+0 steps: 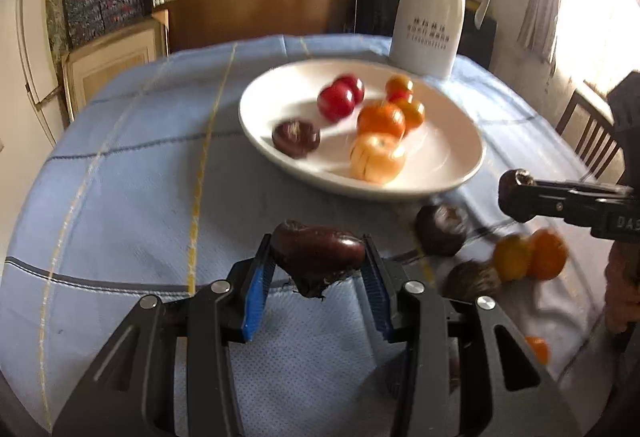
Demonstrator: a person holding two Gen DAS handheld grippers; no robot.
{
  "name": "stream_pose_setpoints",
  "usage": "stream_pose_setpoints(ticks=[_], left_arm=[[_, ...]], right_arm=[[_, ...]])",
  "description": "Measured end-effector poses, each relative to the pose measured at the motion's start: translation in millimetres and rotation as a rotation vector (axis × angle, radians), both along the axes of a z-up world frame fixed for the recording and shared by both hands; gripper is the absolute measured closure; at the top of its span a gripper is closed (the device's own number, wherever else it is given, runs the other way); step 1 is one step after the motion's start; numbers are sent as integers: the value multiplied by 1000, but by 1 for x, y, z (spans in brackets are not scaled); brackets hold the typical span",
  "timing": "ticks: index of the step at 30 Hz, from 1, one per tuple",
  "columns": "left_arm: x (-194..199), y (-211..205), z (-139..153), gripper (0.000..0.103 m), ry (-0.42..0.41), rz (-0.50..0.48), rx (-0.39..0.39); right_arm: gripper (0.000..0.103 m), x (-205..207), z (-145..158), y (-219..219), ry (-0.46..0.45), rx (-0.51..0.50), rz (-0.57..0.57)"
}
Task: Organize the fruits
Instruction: 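Place the dark fruit on the plate with the left tool while the right tool places another dark fruit, then grasp a dark brown fruit with the left tool while the right tool grasps another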
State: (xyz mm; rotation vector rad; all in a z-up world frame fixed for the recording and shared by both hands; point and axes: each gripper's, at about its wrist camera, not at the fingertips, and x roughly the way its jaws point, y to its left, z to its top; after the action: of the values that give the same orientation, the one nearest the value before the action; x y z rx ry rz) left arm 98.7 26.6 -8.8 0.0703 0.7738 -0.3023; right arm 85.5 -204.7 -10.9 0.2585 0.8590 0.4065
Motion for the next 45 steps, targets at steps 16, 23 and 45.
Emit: stream_pose_setpoints(ticks=[16, 23, 45], left_arm=[[88, -35, 11, 49, 38, 36, -53], [69, -26, 12, 24, 1, 29, -35], [-69, -22, -16, 14, -17, -97, 179]], right_arm=[[37, 60, 24, -7, -91, 2, -173], [32, 47, 29, -27, -134, 99, -219], [19, -8, 11, -82, -88, 254, -321]])
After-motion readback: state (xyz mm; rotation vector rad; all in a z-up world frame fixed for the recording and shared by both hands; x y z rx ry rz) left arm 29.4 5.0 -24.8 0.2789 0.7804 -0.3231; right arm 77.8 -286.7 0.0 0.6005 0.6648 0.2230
